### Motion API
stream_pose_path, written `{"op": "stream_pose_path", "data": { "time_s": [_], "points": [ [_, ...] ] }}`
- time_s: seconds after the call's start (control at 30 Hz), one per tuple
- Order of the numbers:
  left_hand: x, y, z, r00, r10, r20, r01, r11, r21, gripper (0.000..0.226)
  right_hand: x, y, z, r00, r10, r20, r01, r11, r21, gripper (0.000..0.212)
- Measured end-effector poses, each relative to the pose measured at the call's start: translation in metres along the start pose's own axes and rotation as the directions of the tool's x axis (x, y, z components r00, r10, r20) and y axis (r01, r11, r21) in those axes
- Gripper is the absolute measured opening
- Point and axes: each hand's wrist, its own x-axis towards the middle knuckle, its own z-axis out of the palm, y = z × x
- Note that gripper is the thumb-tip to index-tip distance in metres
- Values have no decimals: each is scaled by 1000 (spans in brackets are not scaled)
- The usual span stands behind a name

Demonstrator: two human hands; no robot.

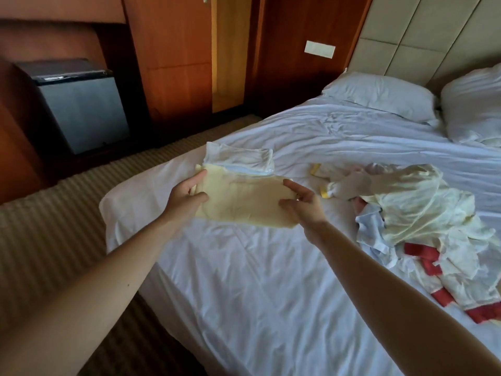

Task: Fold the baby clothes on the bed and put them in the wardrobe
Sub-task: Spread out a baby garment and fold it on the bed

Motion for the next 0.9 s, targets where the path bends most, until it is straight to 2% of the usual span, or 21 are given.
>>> {"op": "stream_pose_path", "data": {
  "time_s": [0.3, 0.4, 0.5, 0.53, 0.63, 0.7, 0.77, 0.8, 0.83, 0.9],
  "points": [
    [103, -48, 6, 998, -25, -57, 28, 999, 42, 64, 117, 29, 51, 999, -4, -42, 2, 998, -58, 60],
    [126, -76, 9, 998, -8, -59, 17, 989, 150, 65, 137, 49, 62, 997, -27, -73, 13, 980, -197, 59],
    [133, -107, 15, 999, 22, -48, -3, 931, 366, 61, 144, 79, 69, 993, -109, -55, 58, 818, -572, 59],
    [134, -116, 18, 998, 40, -46, -15, 894, 449, 59, 143, 88, 72, 991, -124, -46, 69, 781, -621, 59],
    [135, -125, 22, 994, 71, -83, -4, 783, 622, 60, 141, 102, 78, 986, -165, -38, 105, 770, -629, 57],
    [135, -122, 20, 979, 174, -101, -55, 712, 700, 62, 139, 99, 78, 976, -206, -75, 98, 718, -689, 58],
    [137, -115, 20, 933, 360, -20, -229, 633, 739, 58, 136, 91, 79, 939, -338, -60, 159, 583, -797, 58],
    [139, -112, 21, 903, 428, 47, -320, 594, 738, 53, 135, 87, 83, 910, -414, 0, 234, 515, -824, 56],
    [141, -109, 23, 884, 453, 116, -383, 560, 735, 49, 135, 82, 87, 887, -456, 75, 312, 470, -826, 53],
    [141, -103, 30, 904, 352, 241, -398, 493, 773, 55, 137, 79, 99, 899, -388, 205, 377, 443, -813, 48]
  ]
}}
